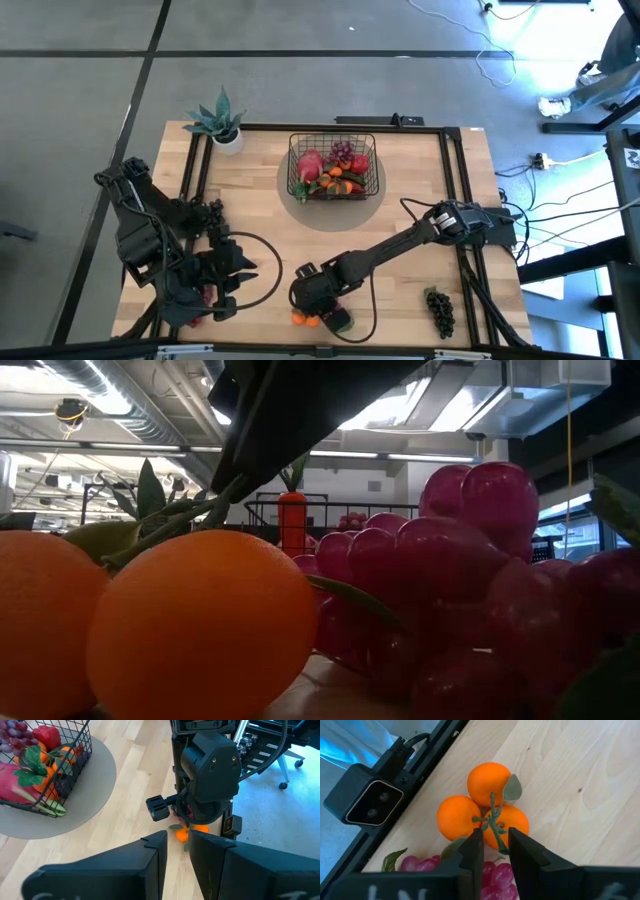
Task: Build produce basket
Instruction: Put the tangerine into the black wire basket
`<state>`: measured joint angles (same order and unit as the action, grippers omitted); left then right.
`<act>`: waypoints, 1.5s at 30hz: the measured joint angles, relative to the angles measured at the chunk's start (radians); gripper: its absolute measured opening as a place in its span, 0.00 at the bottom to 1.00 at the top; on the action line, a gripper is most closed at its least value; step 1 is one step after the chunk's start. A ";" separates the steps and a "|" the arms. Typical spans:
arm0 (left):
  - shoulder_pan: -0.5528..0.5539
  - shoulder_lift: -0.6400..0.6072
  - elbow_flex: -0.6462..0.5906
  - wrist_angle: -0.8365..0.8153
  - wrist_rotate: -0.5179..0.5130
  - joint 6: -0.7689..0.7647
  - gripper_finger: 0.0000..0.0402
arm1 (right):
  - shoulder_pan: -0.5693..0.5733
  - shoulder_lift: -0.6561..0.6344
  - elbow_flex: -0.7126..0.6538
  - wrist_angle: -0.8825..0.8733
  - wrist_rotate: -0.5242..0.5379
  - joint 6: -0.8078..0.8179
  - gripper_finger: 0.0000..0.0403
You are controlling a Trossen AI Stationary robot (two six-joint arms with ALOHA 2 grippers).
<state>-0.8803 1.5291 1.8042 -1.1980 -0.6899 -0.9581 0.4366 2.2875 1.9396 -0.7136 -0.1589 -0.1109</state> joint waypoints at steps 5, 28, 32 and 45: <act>0.000 0.000 0.000 0.000 0.000 0.000 0.17 | 0.000 0.000 0.000 0.007 0.000 0.003 0.10; 0.000 0.000 0.000 -0.037 0.027 0.000 0.17 | 0.000 -0.015 0.088 -0.111 0.005 0.108 0.00; 0.000 0.000 0.000 -0.054 0.027 0.001 0.17 | 0.000 -0.017 0.167 -0.167 0.026 0.114 0.00; -0.054 0.000 0.000 -0.104 0.025 0.055 0.17 | -0.001 -0.035 0.405 -0.411 0.196 0.221 0.00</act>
<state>-0.9345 1.5291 1.8042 -1.3018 -0.6645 -0.9029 0.4358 2.2530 2.3450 -1.1241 0.0374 0.1098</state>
